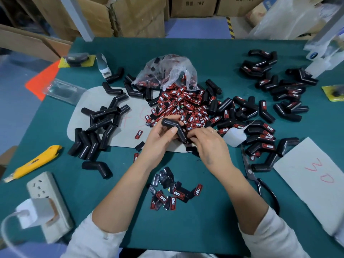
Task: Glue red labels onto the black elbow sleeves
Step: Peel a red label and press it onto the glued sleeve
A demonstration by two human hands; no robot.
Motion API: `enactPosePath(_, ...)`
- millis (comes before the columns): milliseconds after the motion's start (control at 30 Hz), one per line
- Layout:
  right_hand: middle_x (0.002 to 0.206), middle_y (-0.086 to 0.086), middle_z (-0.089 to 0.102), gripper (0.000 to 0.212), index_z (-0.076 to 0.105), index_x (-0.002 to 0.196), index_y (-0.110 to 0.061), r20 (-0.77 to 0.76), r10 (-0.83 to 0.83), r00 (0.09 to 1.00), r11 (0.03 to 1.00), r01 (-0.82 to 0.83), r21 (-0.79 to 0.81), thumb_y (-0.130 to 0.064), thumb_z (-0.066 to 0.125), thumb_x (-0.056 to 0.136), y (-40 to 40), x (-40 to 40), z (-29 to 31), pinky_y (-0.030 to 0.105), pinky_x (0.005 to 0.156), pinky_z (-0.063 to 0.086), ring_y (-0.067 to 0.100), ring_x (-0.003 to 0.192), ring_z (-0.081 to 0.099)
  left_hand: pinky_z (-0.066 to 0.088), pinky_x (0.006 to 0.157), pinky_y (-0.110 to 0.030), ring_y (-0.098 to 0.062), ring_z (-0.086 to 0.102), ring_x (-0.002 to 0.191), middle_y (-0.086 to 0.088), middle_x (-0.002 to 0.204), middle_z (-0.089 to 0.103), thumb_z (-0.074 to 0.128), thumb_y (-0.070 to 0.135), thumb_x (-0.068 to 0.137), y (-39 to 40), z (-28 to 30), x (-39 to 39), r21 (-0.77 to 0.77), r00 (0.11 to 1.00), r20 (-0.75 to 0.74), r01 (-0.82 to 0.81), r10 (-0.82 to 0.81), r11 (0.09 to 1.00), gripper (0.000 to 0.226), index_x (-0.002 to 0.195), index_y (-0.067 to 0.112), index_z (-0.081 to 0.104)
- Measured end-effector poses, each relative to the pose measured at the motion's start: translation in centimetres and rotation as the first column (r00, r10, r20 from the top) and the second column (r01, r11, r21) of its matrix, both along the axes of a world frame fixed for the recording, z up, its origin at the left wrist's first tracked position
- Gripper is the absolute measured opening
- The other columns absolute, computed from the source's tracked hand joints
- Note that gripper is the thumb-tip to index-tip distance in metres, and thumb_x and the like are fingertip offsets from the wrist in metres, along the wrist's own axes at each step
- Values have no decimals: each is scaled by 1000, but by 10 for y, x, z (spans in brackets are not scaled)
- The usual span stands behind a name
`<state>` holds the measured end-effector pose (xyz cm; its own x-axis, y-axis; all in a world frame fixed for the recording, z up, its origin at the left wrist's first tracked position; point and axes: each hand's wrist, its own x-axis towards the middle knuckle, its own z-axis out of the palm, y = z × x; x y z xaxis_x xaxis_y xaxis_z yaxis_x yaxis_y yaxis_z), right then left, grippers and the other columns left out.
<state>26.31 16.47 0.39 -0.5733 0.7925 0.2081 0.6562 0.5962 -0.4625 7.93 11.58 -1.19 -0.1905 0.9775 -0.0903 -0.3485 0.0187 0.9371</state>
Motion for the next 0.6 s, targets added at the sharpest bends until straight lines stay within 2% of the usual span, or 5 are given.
enactPosePath(133, 105, -8, 71, 11, 67, 113, -18, -84, -57, 995, 994, 49, -94, -14, 61, 104, 0, 4, 4, 43, 85, 54, 23, 99, 65, 56, 96, -41, -25, 66, 113, -9, 123, 71, 59, 12, 105, -1, -1, 0, -5, 998, 62, 14, -13, 1000, 33, 134, 24, 67)
enactPosePath(233, 98, -17, 66, 12, 63, 112, -21, -248, -130, 960, 947, 46, -318, -12, 58, 106, 3, 7, 5, 29, 82, 53, 7, 88, 66, 60, 89, -43, -27, 68, 110, -9, 124, 71, 57, 12, 106, -1, -1, 1, 5, 998, 63, 16, -17, 1000, 33, 135, 25, 66)
enactPosePath(400, 97, -17, 67, 29, 65, 100, -34, -488, -232, 842, 881, -31, -472, -5, 66, 101, 2, 5, 8, 22, 77, 52, 12, 88, 68, 56, 89, -70, -45, 64, 116, -16, 130, 66, 55, 16, 108, -1, -4, 1, 6, 999, 41, 30, -30, 1000, 39, 146, 19, 53)
enactPosePath(533, 102, -7, 68, 43, 72, 93, -43, -603, -306, 737, 845, -82, -529, 0, 72, 96, 0, 0, 13, 21, 75, 52, 14, 86, 69, 65, 82, -51, -35, 70, 109, -15, 130, 69, 53, 12, 106, -4, 0, 1, 14, 999, 36, 19, -20, 1000, 45, 150, 9, 44)
enactPosePath(600, 96, -3, 74, 35, 74, 92, -37, -637, -356, 684, 797, -135, -589, -2, 73, 95, -1, -1, 14, 20, 73, 53, 10, 83, 70, 66, 80, -46, -33, 72, 108, -16, 132, 69, 52, 11, 106, -5, 1, 0, 25, 998, 47, 30, -31, 999, 41, 147, 9, 45)
